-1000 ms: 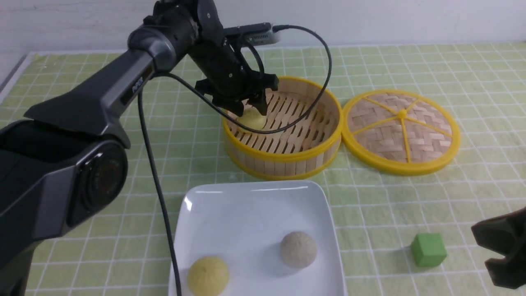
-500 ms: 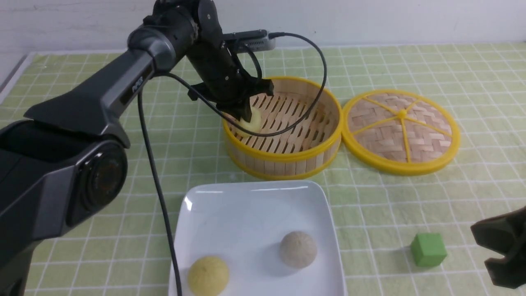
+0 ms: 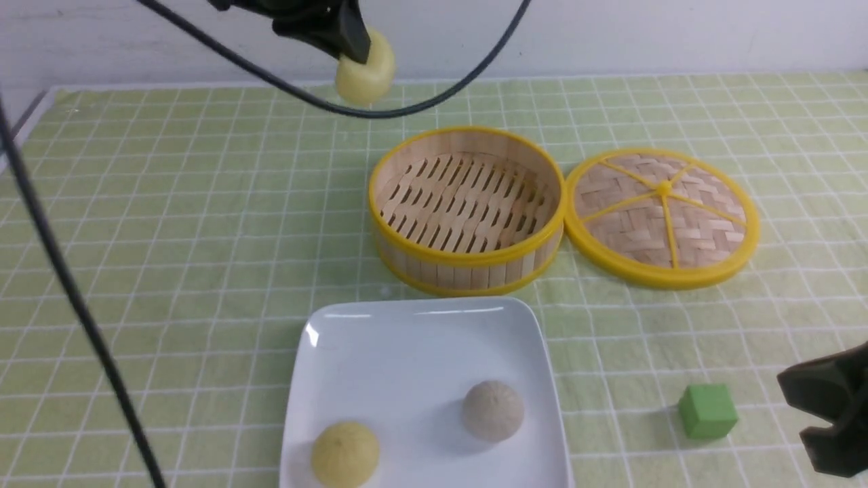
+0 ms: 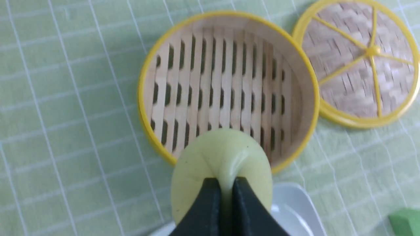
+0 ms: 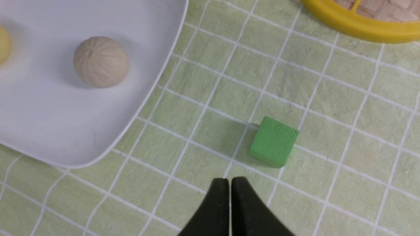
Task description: Put the steamed buns into the plate on the green tablecloth.
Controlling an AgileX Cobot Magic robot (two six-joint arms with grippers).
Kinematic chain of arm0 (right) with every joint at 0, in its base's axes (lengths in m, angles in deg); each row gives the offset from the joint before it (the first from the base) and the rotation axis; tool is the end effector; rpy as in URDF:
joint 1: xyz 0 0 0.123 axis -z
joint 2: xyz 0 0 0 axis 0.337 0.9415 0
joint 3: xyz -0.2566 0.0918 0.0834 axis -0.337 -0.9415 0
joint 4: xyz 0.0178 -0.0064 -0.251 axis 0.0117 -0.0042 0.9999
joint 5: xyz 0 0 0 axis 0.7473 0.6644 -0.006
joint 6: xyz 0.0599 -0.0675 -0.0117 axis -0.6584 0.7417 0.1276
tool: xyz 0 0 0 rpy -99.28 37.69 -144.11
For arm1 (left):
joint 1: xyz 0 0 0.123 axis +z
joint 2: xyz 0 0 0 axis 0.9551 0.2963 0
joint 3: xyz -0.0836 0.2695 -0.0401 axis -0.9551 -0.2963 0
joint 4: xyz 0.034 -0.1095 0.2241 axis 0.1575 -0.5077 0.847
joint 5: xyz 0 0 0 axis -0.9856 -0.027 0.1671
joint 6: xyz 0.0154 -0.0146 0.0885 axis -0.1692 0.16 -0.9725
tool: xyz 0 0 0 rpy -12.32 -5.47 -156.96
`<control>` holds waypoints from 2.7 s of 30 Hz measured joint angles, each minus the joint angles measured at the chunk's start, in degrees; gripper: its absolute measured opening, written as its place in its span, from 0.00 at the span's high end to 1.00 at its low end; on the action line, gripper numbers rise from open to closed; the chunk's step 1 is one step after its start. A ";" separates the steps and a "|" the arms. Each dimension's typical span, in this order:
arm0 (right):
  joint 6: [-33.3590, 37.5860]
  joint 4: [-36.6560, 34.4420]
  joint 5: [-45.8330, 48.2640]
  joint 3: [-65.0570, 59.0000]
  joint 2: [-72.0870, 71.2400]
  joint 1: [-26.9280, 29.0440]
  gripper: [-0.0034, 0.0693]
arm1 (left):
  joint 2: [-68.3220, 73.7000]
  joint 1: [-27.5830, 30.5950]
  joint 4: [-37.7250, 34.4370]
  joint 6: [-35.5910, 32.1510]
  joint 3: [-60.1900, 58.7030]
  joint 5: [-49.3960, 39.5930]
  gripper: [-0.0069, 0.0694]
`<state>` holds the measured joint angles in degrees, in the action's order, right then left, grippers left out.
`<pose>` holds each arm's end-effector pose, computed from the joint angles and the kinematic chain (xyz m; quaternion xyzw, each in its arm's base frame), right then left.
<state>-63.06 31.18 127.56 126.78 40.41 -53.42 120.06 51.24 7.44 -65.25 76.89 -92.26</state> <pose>0.1333 0.0855 0.2979 -0.1896 0.9159 0.1174 0.3338 0.3603 -0.1595 0.3981 0.1492 0.9408 -0.1542 0.2623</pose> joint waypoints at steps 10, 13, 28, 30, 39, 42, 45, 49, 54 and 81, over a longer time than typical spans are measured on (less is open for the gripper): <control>0.00 -0.06 0.11 0.00 0.00 0.00 0.89 | -2.92 -11.63 1.17 2.59 -35.37 11.38 0.84; 0.00 -0.06 0.38 0.00 0.00 0.00 0.89 | -0.59 -12.61 3.64 7.36 -39.07 18.15 0.75; -0.44 -0.06 16.21 0.00 -24.55 0.00 0.87 | 1.55 -12.61 5.64 11.65 -35.03 21.05 0.29; -0.46 -0.06 16.23 0.00 -28.54 0.00 0.86 | 1.55 -12.61 5.73 11.65 -33.63 20.37 0.28; -0.40 -2.09 -8.64 -11.19 -37.78 0.00 0.95 | 1.60 -12.67 5.59 11.65 -32.15 19.94 0.34; -0.35 -2.83 -14.09 -14.56 -37.63 0.00 0.97 | 1.65 -12.67 5.59 11.65 -32.15 19.94 0.38; -0.25 -2.51 -15.25 -15.17 -37.48 0.00 0.97 | 1.65 -12.67 5.59 11.65 -32.15 19.94 0.43; -0.25 -1.77 -15.83 -15.29 -37.41 0.00 0.97 | 1.65 -12.67 5.37 11.65 -32.15 19.94 0.51; -0.25 -1.36 -15.98 -15.37 -37.41 0.00 0.97 | 1.65 -12.67 5.37 11.65 -32.15 20.20 0.63; -0.22 -1.37 -17.19 -20.86 -43.43 8.54 0.95 | 1.66 -12.72 5.43 11.65 -32.15 17.83 0.91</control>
<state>-63.27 29.81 110.37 105.92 -3.01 -44.88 121.72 38.53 12.86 -53.60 44.74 -74.43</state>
